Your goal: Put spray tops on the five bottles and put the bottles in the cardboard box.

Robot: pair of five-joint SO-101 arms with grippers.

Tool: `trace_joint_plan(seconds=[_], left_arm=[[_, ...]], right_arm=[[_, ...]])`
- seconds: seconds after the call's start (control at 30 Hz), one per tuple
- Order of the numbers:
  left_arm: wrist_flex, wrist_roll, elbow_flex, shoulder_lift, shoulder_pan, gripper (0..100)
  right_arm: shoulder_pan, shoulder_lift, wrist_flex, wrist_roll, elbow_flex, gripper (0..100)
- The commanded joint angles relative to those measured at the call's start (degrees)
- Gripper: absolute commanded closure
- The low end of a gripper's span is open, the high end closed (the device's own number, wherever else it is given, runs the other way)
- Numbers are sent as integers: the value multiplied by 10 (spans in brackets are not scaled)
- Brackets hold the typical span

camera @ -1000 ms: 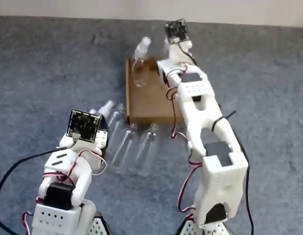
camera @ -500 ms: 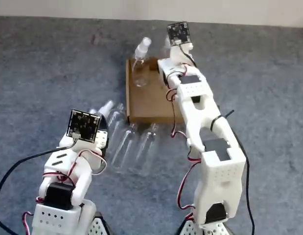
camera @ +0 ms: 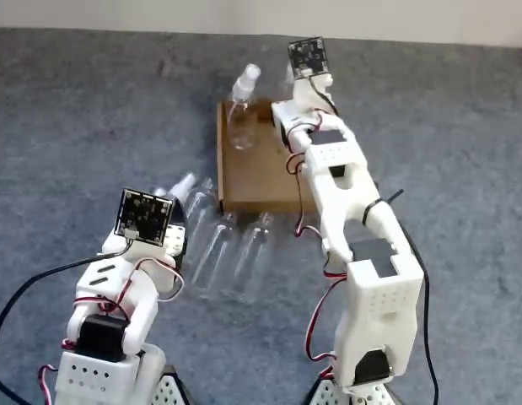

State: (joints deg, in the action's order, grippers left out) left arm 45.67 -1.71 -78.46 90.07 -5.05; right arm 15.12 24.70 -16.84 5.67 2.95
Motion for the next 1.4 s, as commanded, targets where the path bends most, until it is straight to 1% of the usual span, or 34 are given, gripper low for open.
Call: trace_joint_plan(seconds=[0.0, 0.53, 0.73, 1.03, 1.17, 1.37], left_arm=[[-12, -1, 3, 4, 7, 995], [-12, -1, 3, 4, 7, 995], [-12, -1, 3, 4, 7, 995], [-12, -1, 3, 4, 7, 995], [-12, -1, 3, 4, 7, 995], [-12, -1, 3, 4, 7, 995]], right_arm=[[-5, -14, 14, -4, 7, 894], [-5, -15, 11, -4, 6, 890], [-5, -15, 11, -4, 6, 803], [-5, -15, 9, -4, 5, 796], [-4, -15, 3, 13, -4, 796], [3, -15, 6, 13, -7, 799]])
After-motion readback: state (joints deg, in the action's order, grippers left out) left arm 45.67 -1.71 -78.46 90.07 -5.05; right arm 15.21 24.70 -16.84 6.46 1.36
